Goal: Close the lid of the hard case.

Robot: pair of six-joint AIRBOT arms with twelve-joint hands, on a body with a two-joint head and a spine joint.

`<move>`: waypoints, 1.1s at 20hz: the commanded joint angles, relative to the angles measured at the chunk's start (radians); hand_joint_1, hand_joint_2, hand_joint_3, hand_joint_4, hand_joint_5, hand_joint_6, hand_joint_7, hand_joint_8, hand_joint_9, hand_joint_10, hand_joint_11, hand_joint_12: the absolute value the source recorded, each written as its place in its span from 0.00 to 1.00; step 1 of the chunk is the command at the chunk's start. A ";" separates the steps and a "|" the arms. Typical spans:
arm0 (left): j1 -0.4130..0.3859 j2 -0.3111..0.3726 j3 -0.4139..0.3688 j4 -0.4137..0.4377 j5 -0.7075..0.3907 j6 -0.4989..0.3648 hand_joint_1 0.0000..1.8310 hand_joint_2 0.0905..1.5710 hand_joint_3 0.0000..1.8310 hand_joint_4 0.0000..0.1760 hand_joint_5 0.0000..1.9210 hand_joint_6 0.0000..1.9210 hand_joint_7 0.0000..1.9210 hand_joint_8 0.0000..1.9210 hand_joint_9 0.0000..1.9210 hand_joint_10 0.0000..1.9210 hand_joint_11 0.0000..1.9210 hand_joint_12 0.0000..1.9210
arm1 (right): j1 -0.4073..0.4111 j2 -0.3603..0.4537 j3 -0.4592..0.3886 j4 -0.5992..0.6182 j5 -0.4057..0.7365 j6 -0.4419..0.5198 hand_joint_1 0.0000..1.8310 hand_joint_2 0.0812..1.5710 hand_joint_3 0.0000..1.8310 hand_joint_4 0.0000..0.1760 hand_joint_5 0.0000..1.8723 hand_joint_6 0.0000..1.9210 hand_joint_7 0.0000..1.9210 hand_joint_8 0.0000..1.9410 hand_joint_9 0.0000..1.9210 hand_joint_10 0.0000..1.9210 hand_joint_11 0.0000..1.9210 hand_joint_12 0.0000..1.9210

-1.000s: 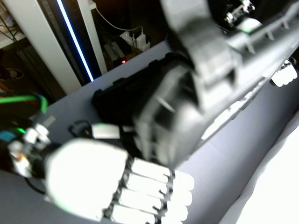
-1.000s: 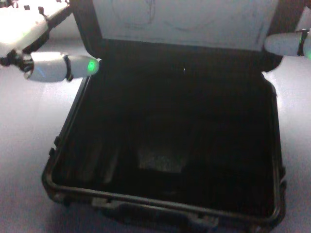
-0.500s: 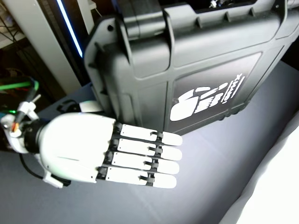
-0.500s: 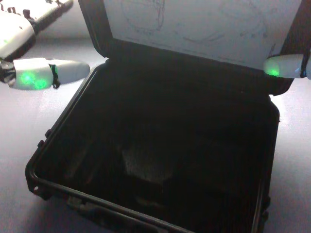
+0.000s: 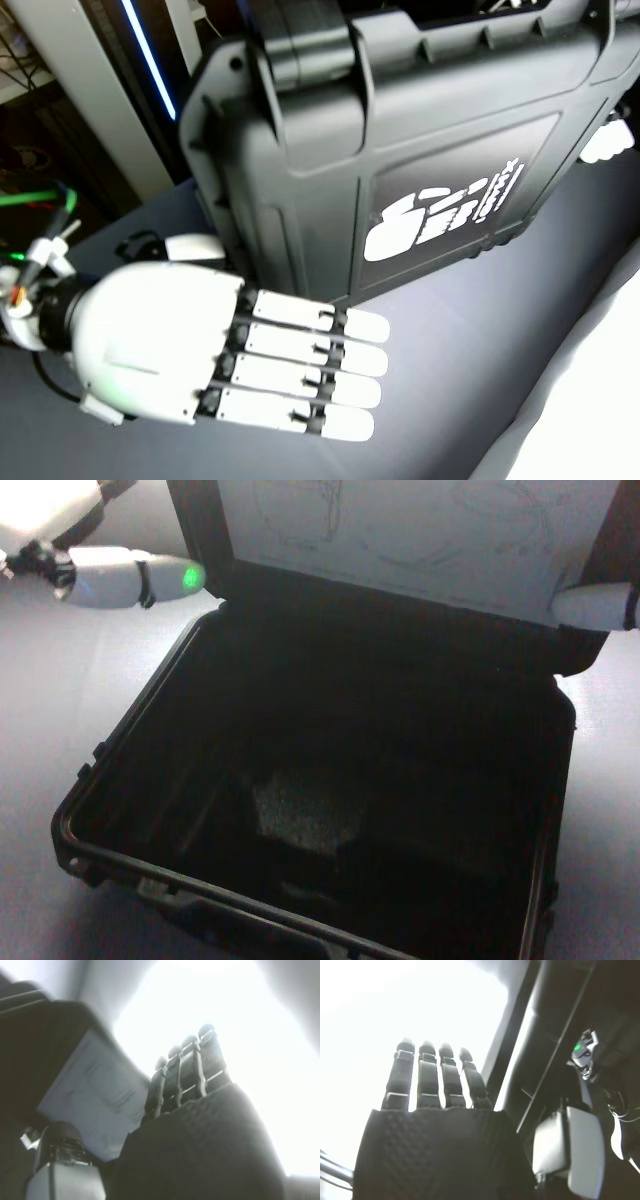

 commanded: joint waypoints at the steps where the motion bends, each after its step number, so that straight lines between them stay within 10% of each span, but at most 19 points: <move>1: -0.028 -0.007 0.022 0.000 -0.044 0.015 0.05 0.63 0.00 0.00 0.01 0.00 0.00 0.00 0.00 0.00 0.01 0.00 | 0.014 0.002 0.008 0.032 0.104 0.000 0.09 0.69 0.00 0.00 0.00 0.00 0.00 0.00 0.00 0.00 0.00 0.00; 8: -0.089 -0.066 0.109 -0.006 0.052 0.022 0.05 0.65 0.01 0.00 0.02 0.00 0.00 0.00 0.00 0.00 0.02 0.01 | 0.021 -0.016 0.028 0.031 0.087 0.000 0.09 0.71 0.00 0.04 0.00 0.00 0.00 0.00 0.00 0.00 0.00 0.00; 21: -0.091 -0.011 -0.012 0.149 -0.098 -0.048 0.05 0.62 0.00 0.00 0.02 0.00 0.03 0.00 0.02 0.00 0.05 0.02 | 0.154 -0.042 0.057 -0.102 -0.009 0.000 0.06 0.72 0.00 0.00 0.00 0.00 0.00 0.00 0.00 0.00 0.00 0.00; 22: -0.087 -0.002 -0.024 0.155 -0.113 -0.050 0.06 0.59 0.00 0.00 0.03 0.00 0.04 0.00 0.04 0.00 0.02 0.15 | 0.172 -0.043 0.058 -0.118 -0.020 0.000 0.07 0.73 0.01 0.00 0.00 0.00 0.00 0.00 0.00 0.00 0.00 0.00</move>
